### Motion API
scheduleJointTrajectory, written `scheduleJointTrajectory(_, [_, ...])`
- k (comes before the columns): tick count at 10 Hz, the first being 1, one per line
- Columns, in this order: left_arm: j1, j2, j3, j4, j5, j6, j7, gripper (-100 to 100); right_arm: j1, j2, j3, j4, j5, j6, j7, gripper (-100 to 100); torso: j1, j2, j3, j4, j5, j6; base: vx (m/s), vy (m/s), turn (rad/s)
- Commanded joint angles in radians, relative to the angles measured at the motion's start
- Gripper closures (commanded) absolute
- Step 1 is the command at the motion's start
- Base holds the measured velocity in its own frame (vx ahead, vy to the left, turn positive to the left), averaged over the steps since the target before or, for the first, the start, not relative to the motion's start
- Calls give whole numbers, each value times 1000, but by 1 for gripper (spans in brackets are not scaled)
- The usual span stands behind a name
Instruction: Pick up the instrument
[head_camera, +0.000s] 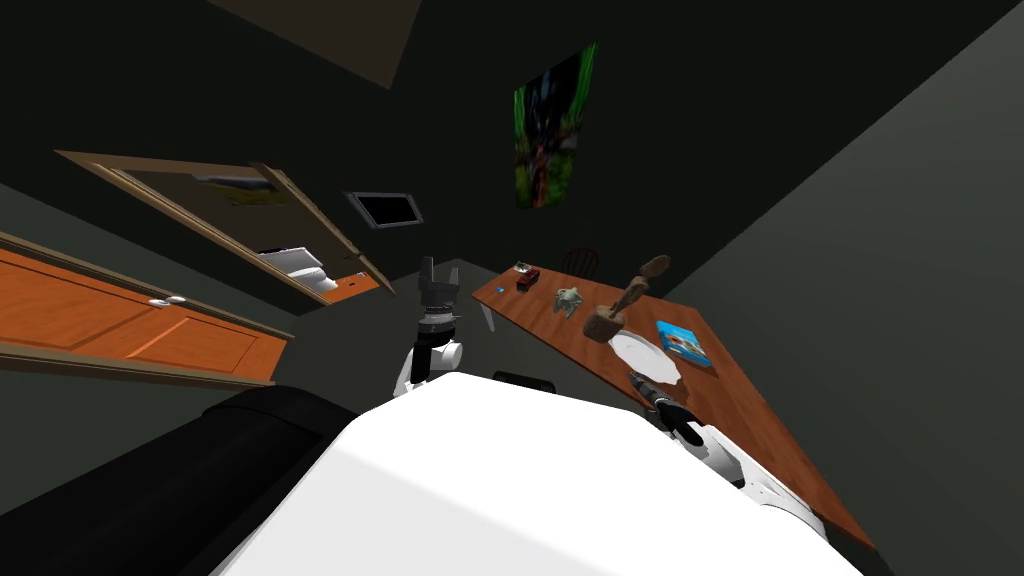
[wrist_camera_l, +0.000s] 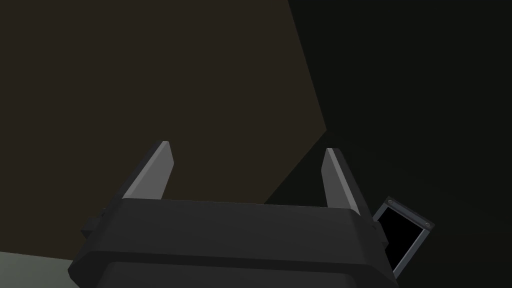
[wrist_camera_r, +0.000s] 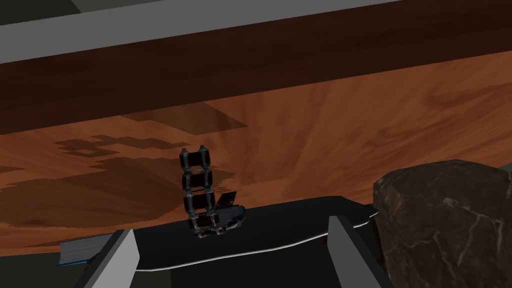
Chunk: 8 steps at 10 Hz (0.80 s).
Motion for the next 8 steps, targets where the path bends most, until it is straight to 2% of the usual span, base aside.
scheduleJointTrajectory(1, [0, 0, 0, 0, 0, 0, 0, 0, -50, 7, 4, 50, -4, -29, 5, -100, 0, 0, 0, 0, 0, 0, -29, 11, 70])
scheduleJointTrajectory(3, [0, 0, 0, 0, 0, 0, 0, 0, -52, 7, 4, 84, -4, -29, 5, -100, -1, 5, 3, 1, 0, 0, -34, -1, 22])
scheduleJointTrajectory(4, [0, 0, 0, 0, 0, 0, 0, 0, -99, 13, 8, 115, -8, -59, 10, -100, -1, 5, 3, 1, 0, 0, -43, 1, 51])
scheduleJointTrajectory(6, [0, 0, 0, 0, 0, 0, 0, 0, -104, 13, 8, 168, -8, -59, 10, -100, -1, 5, 3, 1, 0, 0, -29, 5, 25])
scheduleJointTrajectory(7, [0, 0, 0, 0, 0, 0, 0, 0, -150, 20, 12, 201, -11, -88, 16, -100, -1, 5, 3, 1, 0, 0, -47, 6, 61])
scheduleJointTrajectory(8, [0, 0, 0, 0, 0, 0, 0, 0, -156, 20, 12, 231, -11, -88, 16, -100, -1, 5, 3, 1, 0, 0, -44, 6, 46])
